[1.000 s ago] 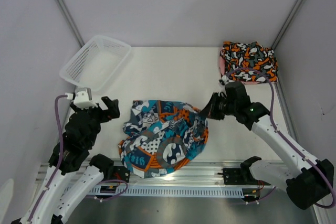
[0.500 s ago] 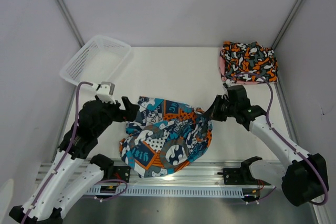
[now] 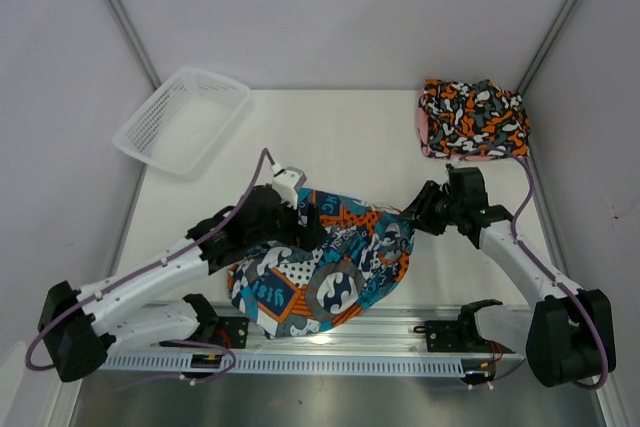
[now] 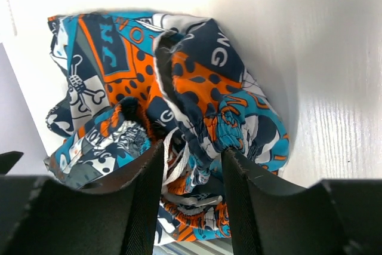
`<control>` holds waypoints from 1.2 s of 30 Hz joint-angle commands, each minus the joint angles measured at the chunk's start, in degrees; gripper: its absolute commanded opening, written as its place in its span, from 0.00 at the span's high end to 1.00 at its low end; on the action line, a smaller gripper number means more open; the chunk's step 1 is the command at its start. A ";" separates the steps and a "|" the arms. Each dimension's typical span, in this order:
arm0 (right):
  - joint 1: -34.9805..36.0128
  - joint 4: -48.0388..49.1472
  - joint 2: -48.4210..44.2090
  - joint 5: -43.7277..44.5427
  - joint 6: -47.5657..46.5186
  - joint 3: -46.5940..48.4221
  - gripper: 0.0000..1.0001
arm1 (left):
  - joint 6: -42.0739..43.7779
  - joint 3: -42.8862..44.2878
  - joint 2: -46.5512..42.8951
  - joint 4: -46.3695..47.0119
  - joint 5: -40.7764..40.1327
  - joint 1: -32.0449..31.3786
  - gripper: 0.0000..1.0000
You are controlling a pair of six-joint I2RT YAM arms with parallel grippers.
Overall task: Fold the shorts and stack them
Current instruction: Flatten the shorts out
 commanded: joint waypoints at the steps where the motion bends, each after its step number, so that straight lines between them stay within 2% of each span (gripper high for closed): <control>1: -0.69 3.39 1.40 -1.65 -0.75 -0.62 0.54 | 0.01 3.98 5.45 4.35 -6.76 -2.58 0.01; 3: -0.69 4.18 2.63 -1.65 -0.58 -0.71 0.57 | 1.33 4.69 8.78 4.96 -7.99 -3.64 0.01; 7: -1.13 6.10 4.22 -1.91 -0.14 -1.06 0.69 | 4.40 5.92 12.66 6.02 -9.13 -5.14 0.01; 13: -1.30 7.61 5.53 -2.62 0.57 -0.88 0.70 | 7.92 9.43 19.52 4.62 -9.22 -6.37 0.01; 16: -1.30 7.87 6.50 -2.97 0.48 -0.53 0.71 | 8.98 10.66 22.86 5.23 -7.04 -6.37 0.01; 20: -1.30 8.31 7.91 -2.97 0.48 0.08 0.72 | 10.12 11.89 27.51 5.06 2.17 -6.37 0.06; 23: -1.30 9.10 9.75 -2.97 0.92 0.96 0.73 | 11.00 13.74 32.52 3.13 7.02 -6.46 0.27; 24: -1.30 9.19 10.45 -2.88 0.92 1.40 0.73 | 11.09 13.83 34.02 3.04 8.60 -6.46 0.47; 26: -1.22 9.98 12.81 -2.88 1.44 2.97 0.80 | 11.27 13.92 33.94 3.64 8.88 -6.46 0.69; 27: -1.22 10.33 13.79 -2.79 1.53 3.94 0.82 | 11.44 13.74 32.29 3.82 8.36 -6.46 0.95; 28: -1.13 10.25 14.93 -2.45 1.62 4.99 0.90 | 11.27 13.92 30.88 3.83 7.57 -6.46 1.00; 30: -0.95 9.98 19.22 -1.92 1.45 9.11 0.98 | 11.44 14.27 26.76 3.74 6.69 -6.72 1.00; 31: -0.78 9.72 20.73 -2.00 1.36 10.61 1.00 | 11.70 14.44 21.86 3.74 6.86 -7.07 1.00; 34: -0.60 9.80 26.18 -2.26 1.01 15.71 1.00 | 12.93 17.25 16.46 2.78 11.93 -11.01 1.00; 36: -0.60 9.63 29.33 -2.70 0.92 18.96 1.00 | 12.59 21.37 15.92 0.32 13.01 -16.10 1.00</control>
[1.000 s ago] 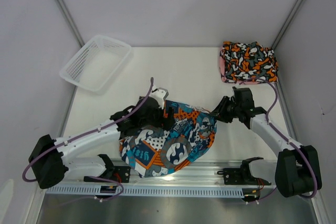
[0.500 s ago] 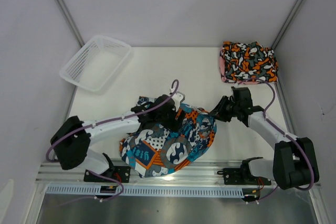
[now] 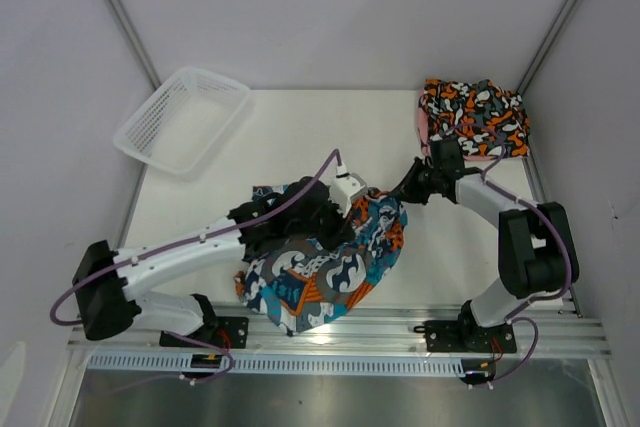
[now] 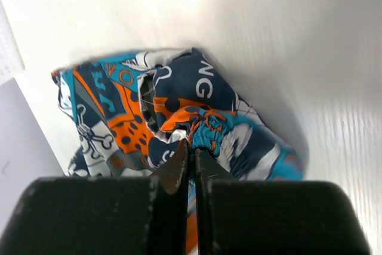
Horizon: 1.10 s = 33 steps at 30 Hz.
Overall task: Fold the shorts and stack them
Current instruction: Flatten the shorts out
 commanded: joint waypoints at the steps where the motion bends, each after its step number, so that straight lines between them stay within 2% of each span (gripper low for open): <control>1: 0.14 1.52 3.91 -0.50 -0.55 6.27 1.00 | 1.33 8.44 -3.07 -0.54 5.32 -7.59 1.00; 2: 0.14 1.35 4.79 -1.20 -0.72 7.33 1.00 | 0.89 8.98 -0.80 -0.98 4.62 -11.70 1.00; 3: 0.05 0.73 6.19 -1.38 -1.25 9.43 1.00 | 0.02 9.59 0.61 -0.72 4.18 -15.83 0.94; 4: 0.14 0.29 6.81 -1.64 -1.69 10.41 1.00 | -0.43 9.77 2.28 -0.29 4.09 -17.78 0.82; 5: 0.23 -0.23 7.51 -2.43 -2.21 11.37 1.00 | -0.69 9.78 5.78 0.94 6.44 -19.37 0.46; 7: 0.14 -2.08 8.83 -2.78 -3.36 12.87 1.00 | -0.87 9.78 9.31 2.87 12.67 -23.32 0.19; 8: -0.03 -2.17 9.01 -3.05 -3.62 13.75 1.00 | -1.31 9.60 10.72 5.67 18.62 -24.21 0.01; 10: -0.91 -2.26 9.36 -4.10 -3.97 14.11 1.00 | -1.22 10.73 13.98 6.31 24.11 -26.06 0.01; 11: -1.00 -2.26 9.71 -4.63 -4.24 14.54 1.00 | -0.79 11.35 14.25 4.31 24.21 -26.24 0.01; 13: -1.18 -3.05 9.98 -5.24 -4.85 15.16 1.00 | -0.17 11.80 11.98 2.89 19.40 -25.89 0.01; 15: -1.18 -3.66 9.89 -5.51 -5.99 15.69 1.00 | -2.08 10.75 8.73 1.13 15.79 -21.95 0.01; 18: -1.35 -4.28 8.84 -5.25 -6.87 15.69 1.00 | -8.05 5.39 -1.19 2.88 16.39 -9.76 0.01; 19: -1.44 -4.54 8.58 -5.16 -7.14 15.60 1.00 | -9.38 4.34 -6.79 2.71 13.78 -2.93 0.01; 21: -1.62 -5.16 7.79 -5.16 -7.93 15.51 1.00 | -11.93 1.25 -11.74 0.35 9.65 3.78 0.01; 22: -1.88 -5.33 7.44 -4.98 -8.10 15.43 1.00 | -11.94 0.29 -13.94 -1.06 7.36 9.39 0.01; 24: -2.40 -5.51 6.73 -5.07 -8.37 15.25 1.00 | -13.51 -0.68 -19.22 -3.78 1.40 14.25 0.01; 25: -2.41 -5.60 6.03 -5.33 -8.46 15.16 1.00 | -14.14 -0.77 -20.11 -7.10 -3.68 19.32 0.01; 27: -2.76 -5.86 5.15 -5.77 -8.63 15.07 1.00 | -15.01 -1.30 -21.26 -8.19 -4.61 24.36 0.01; 28: -2.85 -5.95 4.36 -5.69 -8.81 15.25 1.00 | -15.54 -3.30 -21.08 -7.93 -4.61 29.26 0.01; 31: -2.85 -7.44 3.13 -4.63 -10.30 15.77 1.00 | -17.56 -8.48 -19.24 -3.56 -1.28 37.79 0.01; 33: -2.93 -9.28 3.04 -3.84 -11.27 16.74 1.00 | -19.14 -11.57 -16.44 -1.09 -0.14 41.33 0.01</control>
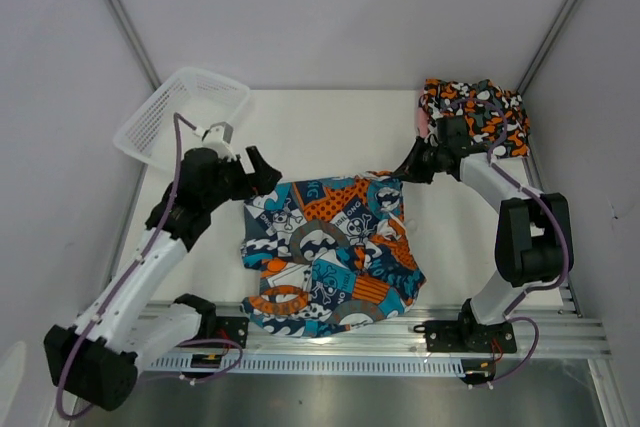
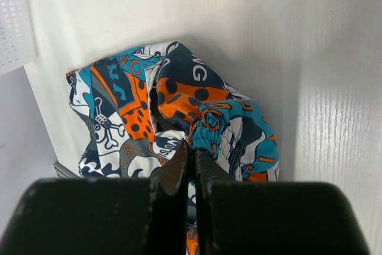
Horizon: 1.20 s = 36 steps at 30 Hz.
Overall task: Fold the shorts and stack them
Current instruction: Flatten the shorts out
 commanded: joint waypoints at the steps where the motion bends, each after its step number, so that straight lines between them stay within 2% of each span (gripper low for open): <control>1: -0.29 -2.80 -2.60 0.71 -3.46 3.32 1.00 | -4.59 -6.72 5.45 3.33 1.50 8.28 0.01; 4: -0.38 -3.15 -2.60 0.10 -4.00 3.24 1.00 | -6.61 -9.81 9.22 8.17 5.81 13.83 0.01; 11: -0.38 -1.75 -1.99 -1.93 -5.31 2.18 1.00 | -9.07 -12.10 17.31 15.21 5.56 18.68 0.05; 15: -0.38 -1.05 -2.25 -2.90 -5.23 1.57 1.00 | -9.43 -9.13 24.34 18.48 6.87 20.01 0.09; 19: -0.38 -0.69 -3.13 -3.60 -5.14 1.22 1.00 | -9.08 -6.22 31.02 18.92 6.52 20.36 0.22; 24: -0.29 -0.43 -3.39 -4.21 -5.05 1.30 1.00 | -10.40 -5.16 37.44 24.62 9.60 20.45 0.27; 27: -0.38 -0.25 -3.39 -4.65 -4.79 1.22 1.00 | -11.19 -5.16 39.90 26.64 10.39 20.45 0.33; 28: -0.38 -0.25 -3.39 -4.74 -4.88 1.30 1.00 | -11.36 -5.16 40.61 27.17 10.83 20.45 0.39; 32: -0.38 0.01 -3.22 -5.09 -4.79 1.22 1.00 | -13.21 -5.77 43.25 30.69 13.64 22.47 0.43; 34: -0.38 0.19 -3.13 -5.53 -4.70 1.13 1.00 | -13.65 -5.86 44.30 32.27 13.38 22.73 0.48; 36: -0.38 0.10 -3.22 -5.62 -4.70 1.13 1.00 | -13.83 -6.04 44.66 33.41 11.98 22.73 0.49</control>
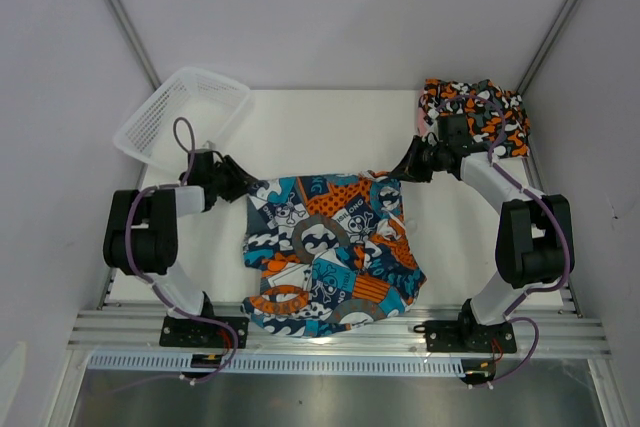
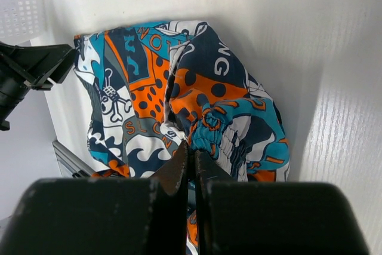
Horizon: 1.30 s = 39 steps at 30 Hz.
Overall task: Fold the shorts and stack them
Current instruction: Flatten the shorts out
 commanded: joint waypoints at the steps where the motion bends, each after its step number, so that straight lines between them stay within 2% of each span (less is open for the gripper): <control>1: -0.20 1.56 -2.36 -1.47 -0.46 0.10 1.00 | -1.21 0.41 2.12 3.71 -1.03 0.61 0.55; 3: -0.20 1.56 -2.54 -1.56 -0.46 0.01 1.00 | -1.30 0.67 2.57 4.24 -2.60 0.61 0.62; 8: -0.20 1.48 -2.72 -1.82 -0.55 -0.08 1.00 | -1.92 1.11 2.74 4.69 -5.51 0.61 0.64; 9: -0.20 1.56 -2.72 -1.91 -0.46 -0.08 1.00 | -2.01 1.38 2.92 4.68 -5.69 0.53 0.68; 12: -0.20 1.74 -2.54 -2.08 -0.29 -0.08 1.00 | -1.66 2.69 4.23 4.07 -4.73 0.44 0.72; 17: -0.12 1.65 -2.28 -2.17 -0.29 -0.16 1.00 | -0.95 2.87 4.06 5.64 -2.80 0.52 0.74; 21: -0.11 1.65 -2.19 -2.35 -0.29 -0.16 1.00 | 0.27 4.27 4.76 4.87 -1.04 0.35 0.63; 27: -0.12 1.74 -2.19 -2.79 -0.20 -0.16 1.00 | 1.42 7.00 6.87 1.26 -3.30 -0.79 0.61; 33: -0.12 1.57 -2.45 -2.79 -0.20 0.01 1.00 | 2.74 7.45 5.65 -1.64 -7.45 -3.78 0.72; 39: -0.20 1.74 -2.45 -3.14 0.06 0.10 1.00 | 4.67 8.85 5.99 -4.28 -7.54 -4.57 0.72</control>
